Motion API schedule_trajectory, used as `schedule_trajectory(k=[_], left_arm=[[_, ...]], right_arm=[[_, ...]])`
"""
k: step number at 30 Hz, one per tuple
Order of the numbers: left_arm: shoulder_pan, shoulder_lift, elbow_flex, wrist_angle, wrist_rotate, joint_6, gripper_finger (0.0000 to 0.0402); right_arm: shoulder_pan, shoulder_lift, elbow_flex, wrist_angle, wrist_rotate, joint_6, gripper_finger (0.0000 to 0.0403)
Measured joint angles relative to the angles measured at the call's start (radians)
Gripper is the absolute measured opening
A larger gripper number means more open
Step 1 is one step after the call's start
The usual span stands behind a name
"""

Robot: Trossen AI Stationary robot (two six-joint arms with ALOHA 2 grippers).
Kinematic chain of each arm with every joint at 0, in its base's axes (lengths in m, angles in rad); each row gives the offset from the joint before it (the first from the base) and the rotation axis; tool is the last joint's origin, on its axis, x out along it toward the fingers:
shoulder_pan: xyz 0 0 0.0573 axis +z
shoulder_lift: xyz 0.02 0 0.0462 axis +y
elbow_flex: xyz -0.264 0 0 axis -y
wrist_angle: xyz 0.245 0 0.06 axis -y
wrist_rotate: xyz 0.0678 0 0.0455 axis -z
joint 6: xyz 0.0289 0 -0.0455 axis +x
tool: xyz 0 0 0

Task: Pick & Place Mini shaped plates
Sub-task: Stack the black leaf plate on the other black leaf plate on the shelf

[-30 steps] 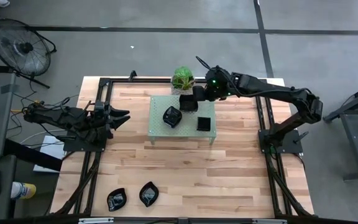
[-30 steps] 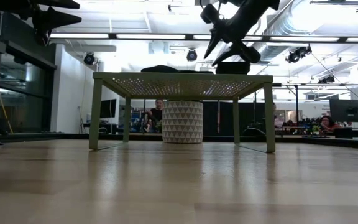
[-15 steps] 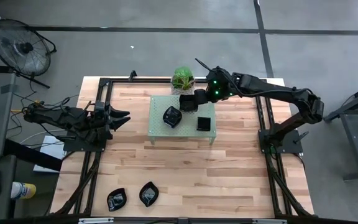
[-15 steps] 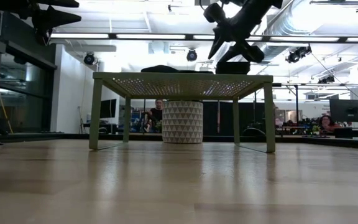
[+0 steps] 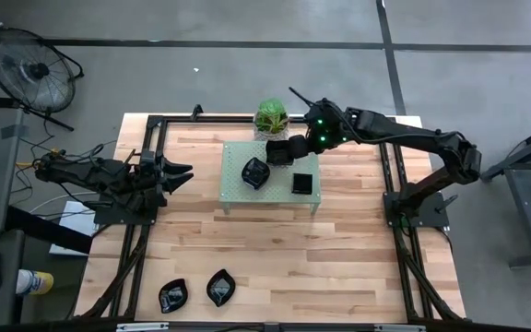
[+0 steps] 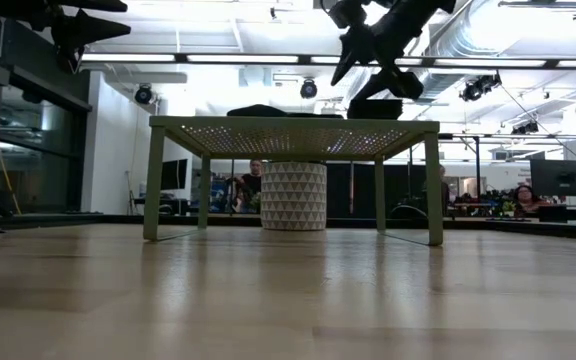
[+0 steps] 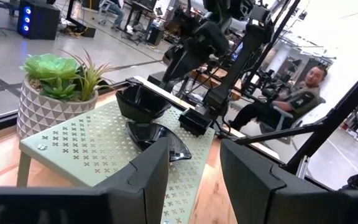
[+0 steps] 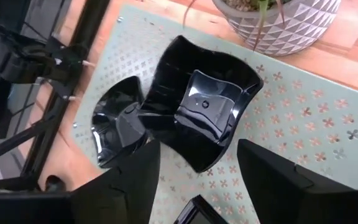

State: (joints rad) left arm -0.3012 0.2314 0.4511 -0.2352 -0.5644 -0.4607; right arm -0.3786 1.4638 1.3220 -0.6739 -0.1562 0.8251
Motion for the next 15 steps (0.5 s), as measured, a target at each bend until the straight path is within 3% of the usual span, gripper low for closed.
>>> schedule_trajectory(k=[11,15], left_arm=[[0.000,0.000,0.000,-0.002,0.013,-0.075,0.0143],[0.000,0.000,0.000,-0.014,0.041,-0.095,0.0143]], right_arm=[[0.004,-0.224,0.000,-0.052,0.126,-0.092,0.0213],[0.039,-0.315,0.000,-0.097,0.233,-0.136,0.0213]])
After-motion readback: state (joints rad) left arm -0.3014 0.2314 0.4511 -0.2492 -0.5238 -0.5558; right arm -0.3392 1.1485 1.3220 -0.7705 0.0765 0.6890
